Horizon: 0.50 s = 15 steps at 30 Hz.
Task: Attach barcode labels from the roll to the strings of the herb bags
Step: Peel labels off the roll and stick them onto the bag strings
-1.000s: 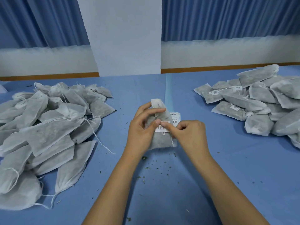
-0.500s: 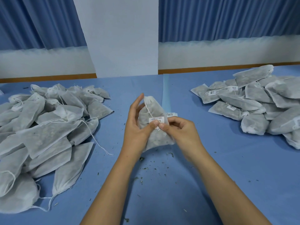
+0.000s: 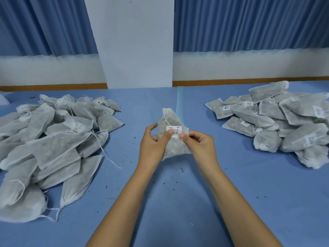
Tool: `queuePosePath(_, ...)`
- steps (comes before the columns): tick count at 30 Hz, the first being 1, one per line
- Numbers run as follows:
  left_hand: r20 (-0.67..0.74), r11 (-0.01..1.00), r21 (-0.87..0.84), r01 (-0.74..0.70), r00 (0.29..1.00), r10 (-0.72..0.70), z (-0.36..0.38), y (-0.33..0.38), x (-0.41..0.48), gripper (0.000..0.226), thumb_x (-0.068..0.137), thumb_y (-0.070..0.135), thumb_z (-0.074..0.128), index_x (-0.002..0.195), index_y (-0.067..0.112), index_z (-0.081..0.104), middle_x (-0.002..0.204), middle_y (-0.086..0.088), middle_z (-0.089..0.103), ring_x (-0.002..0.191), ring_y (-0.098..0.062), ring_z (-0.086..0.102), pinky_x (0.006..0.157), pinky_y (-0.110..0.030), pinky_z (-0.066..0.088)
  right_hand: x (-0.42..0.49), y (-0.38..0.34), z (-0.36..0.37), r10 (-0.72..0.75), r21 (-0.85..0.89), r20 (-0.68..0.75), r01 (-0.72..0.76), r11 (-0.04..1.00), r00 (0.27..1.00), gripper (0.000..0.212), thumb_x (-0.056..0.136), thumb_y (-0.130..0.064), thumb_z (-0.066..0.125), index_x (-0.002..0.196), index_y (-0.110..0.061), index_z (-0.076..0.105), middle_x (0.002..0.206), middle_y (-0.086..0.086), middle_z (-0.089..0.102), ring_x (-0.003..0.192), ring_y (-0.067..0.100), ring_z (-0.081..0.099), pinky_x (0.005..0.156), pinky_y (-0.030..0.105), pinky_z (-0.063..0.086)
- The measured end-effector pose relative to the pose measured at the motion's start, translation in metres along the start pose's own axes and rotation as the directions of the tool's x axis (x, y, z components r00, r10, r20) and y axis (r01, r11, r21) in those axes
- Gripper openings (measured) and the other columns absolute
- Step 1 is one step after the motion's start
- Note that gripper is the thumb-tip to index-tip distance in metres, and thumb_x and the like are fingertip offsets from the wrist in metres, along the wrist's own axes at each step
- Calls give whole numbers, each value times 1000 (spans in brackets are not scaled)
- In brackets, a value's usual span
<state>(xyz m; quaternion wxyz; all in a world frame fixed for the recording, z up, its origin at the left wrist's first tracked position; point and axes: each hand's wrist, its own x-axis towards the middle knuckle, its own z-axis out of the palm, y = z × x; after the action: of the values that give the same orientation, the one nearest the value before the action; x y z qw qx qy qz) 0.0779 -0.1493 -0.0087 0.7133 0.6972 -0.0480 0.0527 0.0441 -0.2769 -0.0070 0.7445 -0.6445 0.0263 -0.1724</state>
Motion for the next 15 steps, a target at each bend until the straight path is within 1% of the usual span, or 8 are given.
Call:
queuePosePath(2,1,998,52,-42,999,42,13,10,0,42,86,32,72,120,30,48,67,10,72,65,-4,70,54,-15,51,0,-9,-12,36,63,3,-36,997,999,7,87,-7,65,84,-6,71,78,7,71,72,17,67,66,23,52)
queuePosePath(4,22,994,80,-71,997,70,32,22,1,46,85,31,74,123,29,48,75,7,72,68,-6,70,58,-17,54,2,-17,-27,25,73,-52,-21,997,998,6,87,-6,65,86,-3,70,77,8,70,69,15,66,63,22,52)
queuePosePath(6,60,994,107,-38,998,32,55,27,0,48,85,32,73,126,25,48,87,1,71,74,-10,70,59,-18,54,2,-25,-46,9,23,-128,-6,1000,992,6,87,-4,65,86,0,69,72,5,69,63,10,65,58,18,49)
queuePosePath(7,83,993,118,-1,997,-9,68,28,-1,49,85,34,72,127,24,49,95,-2,70,81,-13,70,60,-20,53,2,-27,-57,26,12,-154,-24,1000,988,6,87,-5,65,86,0,68,72,4,69,62,9,64,58,18,49)
queuePosePath(9,123,988,141,64,989,-81,95,24,-3,43,86,34,71,122,23,51,110,-4,67,91,-16,68,62,-20,51,-1,-30,-82,121,21,-159,-120,993,980,9,89,-8,62,88,0,68,77,7,68,67,12,63,62,21,49)
queuePosePath(10,133,985,151,81,986,-101,107,21,-5,39,86,34,71,118,23,52,113,-3,66,92,-16,66,60,-19,49,-5,-32,-96,184,21,-142,-183,983,973,11,91,-11,61,90,-2,67,80,8,68,69,14,63,62,22,50)
queuePosePath(13,153,967,231,105,978,-143,139,13,-10,40,85,32,71,119,18,54,113,0,62,91,-15,61,60,-19,43,-18,-33,-133,340,17,-58,-340,940,938,11,93,-16,59,92,-7,66,80,5,68,64,13,64,53,20,50)
queuePosePath(15,173,949,291,120,969,-176,158,9,-14,40,86,32,71,118,17,53,113,-1,60,89,-15,59,59,-19,41,-22,-32,-150,379,81,-39,-375,923,925,9,93,-7,59,97,-1,63,79,7,67,62,12,63,54,18,51)
